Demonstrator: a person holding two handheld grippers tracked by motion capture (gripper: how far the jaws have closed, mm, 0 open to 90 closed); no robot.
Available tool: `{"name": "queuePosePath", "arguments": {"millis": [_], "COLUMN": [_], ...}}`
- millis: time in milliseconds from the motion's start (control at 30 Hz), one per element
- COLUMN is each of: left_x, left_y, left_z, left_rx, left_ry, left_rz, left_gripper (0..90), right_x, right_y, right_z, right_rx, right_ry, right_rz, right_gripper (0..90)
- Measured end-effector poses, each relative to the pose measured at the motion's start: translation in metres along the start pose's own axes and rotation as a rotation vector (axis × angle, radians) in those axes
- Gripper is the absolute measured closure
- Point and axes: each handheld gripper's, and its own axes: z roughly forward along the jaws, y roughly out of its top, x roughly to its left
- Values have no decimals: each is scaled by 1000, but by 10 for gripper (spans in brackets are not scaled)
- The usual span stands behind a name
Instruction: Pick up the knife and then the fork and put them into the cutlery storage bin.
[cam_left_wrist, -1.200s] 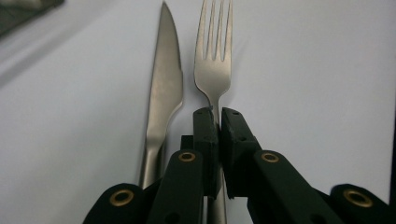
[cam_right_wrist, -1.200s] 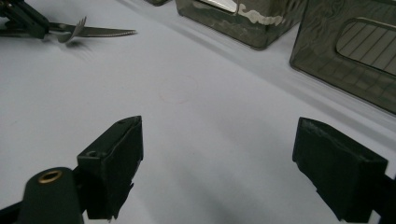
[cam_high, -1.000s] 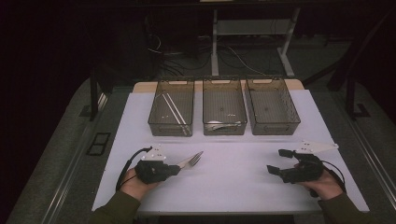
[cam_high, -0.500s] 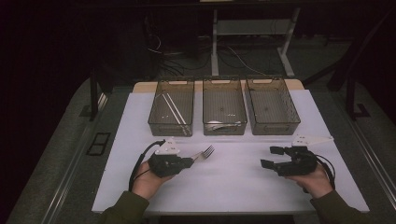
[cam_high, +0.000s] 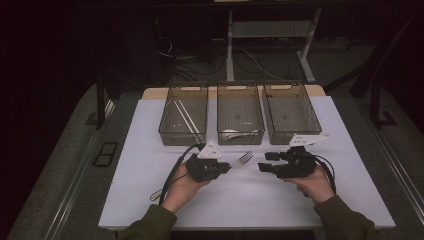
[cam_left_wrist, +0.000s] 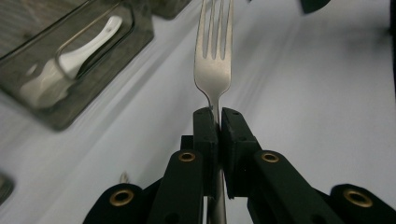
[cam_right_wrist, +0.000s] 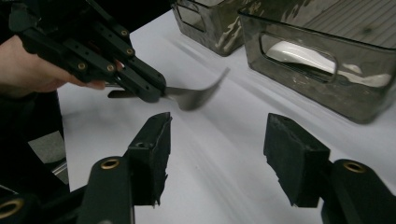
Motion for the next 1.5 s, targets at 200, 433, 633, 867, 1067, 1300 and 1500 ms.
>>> {"name": "queuePosePath", "arguments": {"millis": [200, 433, 633, 867, 1067, 1300, 1500], "left_x": [-7, -8, -8, -3, -2, 2, 7], "left_y": [12, 13, 13, 13, 10, -2, -18], "left_z": [8, 9, 10, 5, 2, -9, -23], "left_rx": [-19, -37, -33, -70, -92, -110, -108], "left_ry": [-2, -3, 0, -12, -10, -16, -30], "left_rz": [25, 27, 35, -1, 0, -16, -50], "left_gripper": [848, 847, 848, 847, 812, 661, 523], "right_x": [-5, -5, -6, -4, -2, -13, -25], "right_y": [6, 9, 12, 19, 23, 25, 28], "right_z": [15, 23, 24, 23, 23, 5, -18], "right_rx": [15, 14, -23, -61, -71, -120, -168], "right_ry": [17, 38, 61, 65, 56, -2, -61], "right_rz": [18, 43, 52, 40, 28, 45, 53], "right_gripper": [548, 666, 792, 865, 869, 869, 869]}}
